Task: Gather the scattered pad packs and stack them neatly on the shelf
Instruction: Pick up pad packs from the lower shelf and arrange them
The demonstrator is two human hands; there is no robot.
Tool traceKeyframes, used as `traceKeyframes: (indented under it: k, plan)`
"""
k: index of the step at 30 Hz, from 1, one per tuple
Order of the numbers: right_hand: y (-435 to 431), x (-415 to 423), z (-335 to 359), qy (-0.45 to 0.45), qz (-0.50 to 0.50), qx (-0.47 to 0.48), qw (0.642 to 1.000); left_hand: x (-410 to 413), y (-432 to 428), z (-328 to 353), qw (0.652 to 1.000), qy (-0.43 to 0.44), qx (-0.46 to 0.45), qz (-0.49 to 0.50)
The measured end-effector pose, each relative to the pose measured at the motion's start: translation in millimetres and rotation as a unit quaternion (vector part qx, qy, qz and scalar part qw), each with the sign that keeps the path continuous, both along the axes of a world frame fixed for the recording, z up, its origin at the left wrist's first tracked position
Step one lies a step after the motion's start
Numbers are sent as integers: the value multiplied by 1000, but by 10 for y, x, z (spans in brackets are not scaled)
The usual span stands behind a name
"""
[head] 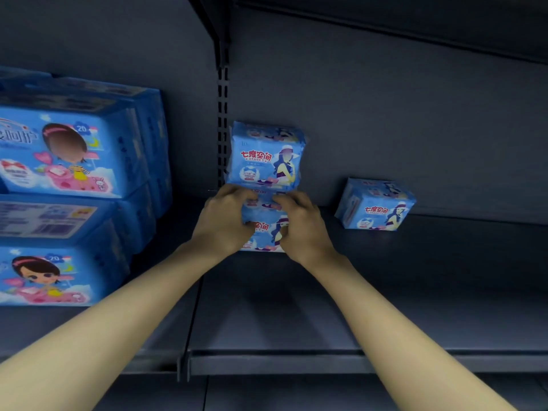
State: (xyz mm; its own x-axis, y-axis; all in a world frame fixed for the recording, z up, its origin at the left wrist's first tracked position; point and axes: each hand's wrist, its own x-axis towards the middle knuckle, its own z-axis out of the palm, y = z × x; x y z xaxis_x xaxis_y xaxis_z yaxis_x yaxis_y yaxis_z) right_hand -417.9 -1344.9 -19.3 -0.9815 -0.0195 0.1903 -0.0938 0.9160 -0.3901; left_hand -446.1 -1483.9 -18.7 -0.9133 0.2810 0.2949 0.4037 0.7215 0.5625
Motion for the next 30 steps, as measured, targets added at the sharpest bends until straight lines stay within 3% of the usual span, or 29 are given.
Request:
traceKeyframes:
  k: [7,17,30]
  plan:
    - [-16,56,32,-1,5,2,1000,-6,-33,3,999,-8,-47,-6]
    - [-4,226,159,5,-60,-13,998,181,-29,300,979,37,-198,-32]
    - [347,514,165,-24,-151,-55,987,358,398,433,974,44,-149,-167]
